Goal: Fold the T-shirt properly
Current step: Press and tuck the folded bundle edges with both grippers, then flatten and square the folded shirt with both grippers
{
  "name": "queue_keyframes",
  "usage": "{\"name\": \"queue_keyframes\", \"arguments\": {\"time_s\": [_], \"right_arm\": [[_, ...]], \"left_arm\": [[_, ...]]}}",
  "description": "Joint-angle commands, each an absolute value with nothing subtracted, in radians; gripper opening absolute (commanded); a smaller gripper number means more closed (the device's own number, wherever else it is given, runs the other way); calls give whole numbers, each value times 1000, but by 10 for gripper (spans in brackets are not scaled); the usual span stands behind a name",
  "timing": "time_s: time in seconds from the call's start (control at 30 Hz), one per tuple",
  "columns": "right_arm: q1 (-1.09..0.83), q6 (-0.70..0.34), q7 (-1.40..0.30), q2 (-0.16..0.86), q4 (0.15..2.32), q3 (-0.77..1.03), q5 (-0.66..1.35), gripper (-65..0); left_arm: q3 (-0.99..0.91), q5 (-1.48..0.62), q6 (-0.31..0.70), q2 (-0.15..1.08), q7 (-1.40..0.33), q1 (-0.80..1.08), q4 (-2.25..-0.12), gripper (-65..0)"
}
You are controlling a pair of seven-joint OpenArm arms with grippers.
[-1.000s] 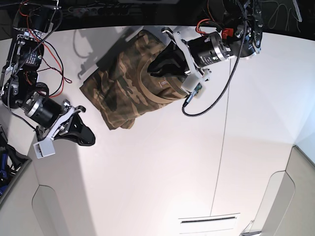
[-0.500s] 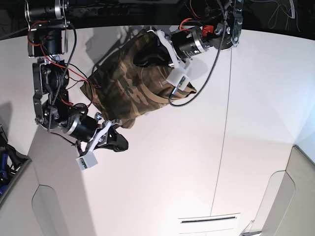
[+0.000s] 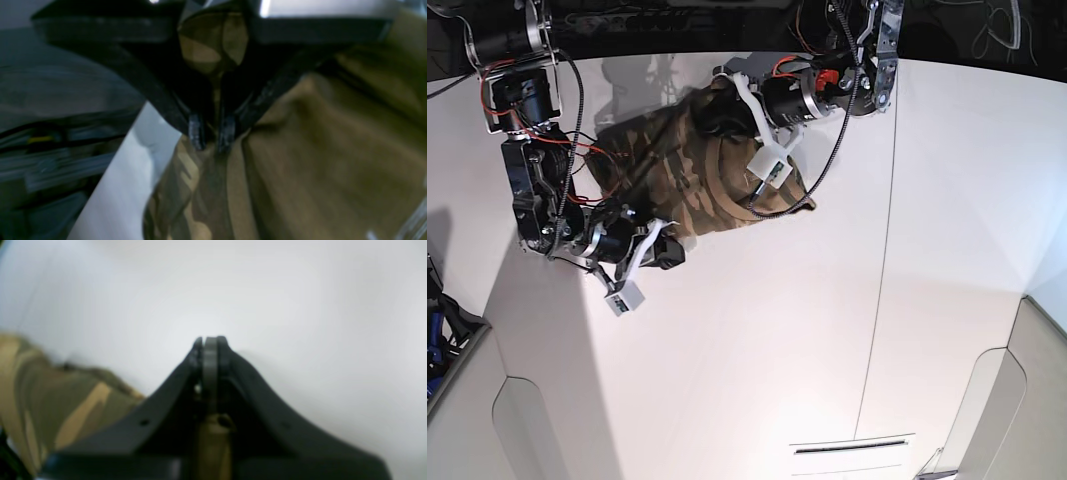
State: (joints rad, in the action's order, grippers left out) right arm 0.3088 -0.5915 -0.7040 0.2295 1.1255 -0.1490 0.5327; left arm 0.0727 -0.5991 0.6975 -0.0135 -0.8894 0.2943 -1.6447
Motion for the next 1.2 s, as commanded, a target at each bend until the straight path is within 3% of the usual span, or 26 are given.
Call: {"name": "queue_keyframes", "arguments": {"time_s": [0.0,0.1,0.23,0.4,0.5,0.7,0.87,1.17], "right_arm": [[314,-598,-721,244,1150,-136,554,-650],[273,-598,-776,259,1182,-93,604,-650],[199,-598,-863,269,1246,2,741,-650],[76,-599,-967,268,1346,105,924,-650],[-2,-603,-973,264,1404,126,936,-650],[-78,-603,-967,242,1452,135,935,-650],[-77,-603,-963,229,1452,179,935,-650],[-82,-603,-979,228,1452,216,937,-650]], "left_arm": [[72,-579,698,4,-878,277,-1655,-566],[72,-482,698,49,-854,238,-1655,-566],[72,-351,596,102,-826,172,-1655,-566],[72,-280,558,119,-791,134,-1655,-566],[72,-248,530,119,-743,127,-1655,-566],[72,-259,527,119,-791,99,-1659,-566],[72,-405,528,120,-878,125,-1732,-566],[72,-426,551,119,-827,208,-1801,-566]]}}
